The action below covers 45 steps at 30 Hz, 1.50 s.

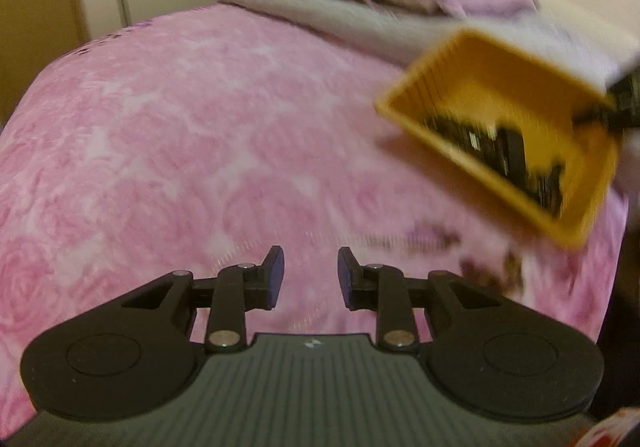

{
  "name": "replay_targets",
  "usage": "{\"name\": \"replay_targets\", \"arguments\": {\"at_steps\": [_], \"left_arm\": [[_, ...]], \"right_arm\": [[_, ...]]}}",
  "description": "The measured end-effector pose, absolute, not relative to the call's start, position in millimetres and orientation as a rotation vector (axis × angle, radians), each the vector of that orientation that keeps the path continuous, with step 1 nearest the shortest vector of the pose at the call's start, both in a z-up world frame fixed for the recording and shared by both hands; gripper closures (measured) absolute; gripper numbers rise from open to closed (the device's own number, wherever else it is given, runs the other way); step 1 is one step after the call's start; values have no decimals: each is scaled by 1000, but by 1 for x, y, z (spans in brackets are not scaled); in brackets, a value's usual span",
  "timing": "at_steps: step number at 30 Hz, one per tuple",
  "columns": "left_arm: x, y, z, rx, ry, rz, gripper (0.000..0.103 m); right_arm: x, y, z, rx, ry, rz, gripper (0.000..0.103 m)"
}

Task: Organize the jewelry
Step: 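Move the left gripper to the pearl necklace and grasp it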

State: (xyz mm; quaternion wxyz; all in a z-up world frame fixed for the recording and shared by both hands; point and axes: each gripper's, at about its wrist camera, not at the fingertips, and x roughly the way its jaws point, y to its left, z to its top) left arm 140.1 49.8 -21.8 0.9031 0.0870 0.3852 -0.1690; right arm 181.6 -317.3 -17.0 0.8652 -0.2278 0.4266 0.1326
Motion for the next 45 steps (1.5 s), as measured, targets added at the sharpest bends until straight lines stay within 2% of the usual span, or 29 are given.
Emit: {"name": "replay_targets", "arguments": {"at_steps": [8, 17, 19, 24, 27, 32, 45], "left_arm": [[129, 35, -56, 369, 843, -418, 77], [140, 37, -61, 433, 881, -517, 80], [143, 36, -60, 440, 894, -540, 83], [148, 33, -59, 421, 939, -582, 99], [145, 31, -55, 415, 933, -566, 101], [133, 28, -40, 395, 876, -538, 101], [139, 15, 50, 343, 660, -496, 101]], "right_arm": [[182, -319, -19, -473, 900, 275, 97], [183, -319, -19, -470, 902, 271, 97], [183, -320, -20, -471, 901, 271, 97], [183, -319, -19, -470, 902, 271, 97], [183, -320, -19, -471, 901, 270, 97], [183, -319, -19, -472, 901, 271, 97], [182, -317, -17, -477, 896, 270, 97]]}}
